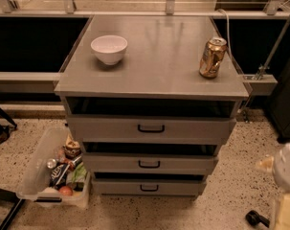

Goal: Open top drawer

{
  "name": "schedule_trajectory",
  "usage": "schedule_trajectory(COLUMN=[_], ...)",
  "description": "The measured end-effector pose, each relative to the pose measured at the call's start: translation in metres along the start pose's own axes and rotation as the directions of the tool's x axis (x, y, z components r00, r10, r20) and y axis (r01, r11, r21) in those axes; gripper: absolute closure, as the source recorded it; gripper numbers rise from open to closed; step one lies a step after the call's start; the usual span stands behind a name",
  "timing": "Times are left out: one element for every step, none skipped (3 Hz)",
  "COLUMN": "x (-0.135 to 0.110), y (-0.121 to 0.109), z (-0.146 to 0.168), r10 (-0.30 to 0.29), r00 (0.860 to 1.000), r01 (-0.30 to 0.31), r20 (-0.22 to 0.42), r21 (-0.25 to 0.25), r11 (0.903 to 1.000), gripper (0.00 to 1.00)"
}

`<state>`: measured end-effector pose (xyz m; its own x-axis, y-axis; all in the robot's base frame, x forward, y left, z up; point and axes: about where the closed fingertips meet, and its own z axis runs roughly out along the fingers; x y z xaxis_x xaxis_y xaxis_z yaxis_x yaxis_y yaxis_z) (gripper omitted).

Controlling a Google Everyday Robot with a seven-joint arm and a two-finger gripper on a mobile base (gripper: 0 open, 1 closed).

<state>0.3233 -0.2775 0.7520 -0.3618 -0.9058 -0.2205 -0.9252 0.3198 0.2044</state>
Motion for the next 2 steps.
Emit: schedule_trajectory(x=[0.029,0.05], y=[0.003,-0.007], z=[0.086,0.175], r10=[0.059,0.13], r00=[0.998,0.991], r01=[-0.06,-0.133], r20=[-0.021,-0.031], r21=[-0.095,-0.132], r11=[0.9937,0.9823], gripper=[0.0,0.0])
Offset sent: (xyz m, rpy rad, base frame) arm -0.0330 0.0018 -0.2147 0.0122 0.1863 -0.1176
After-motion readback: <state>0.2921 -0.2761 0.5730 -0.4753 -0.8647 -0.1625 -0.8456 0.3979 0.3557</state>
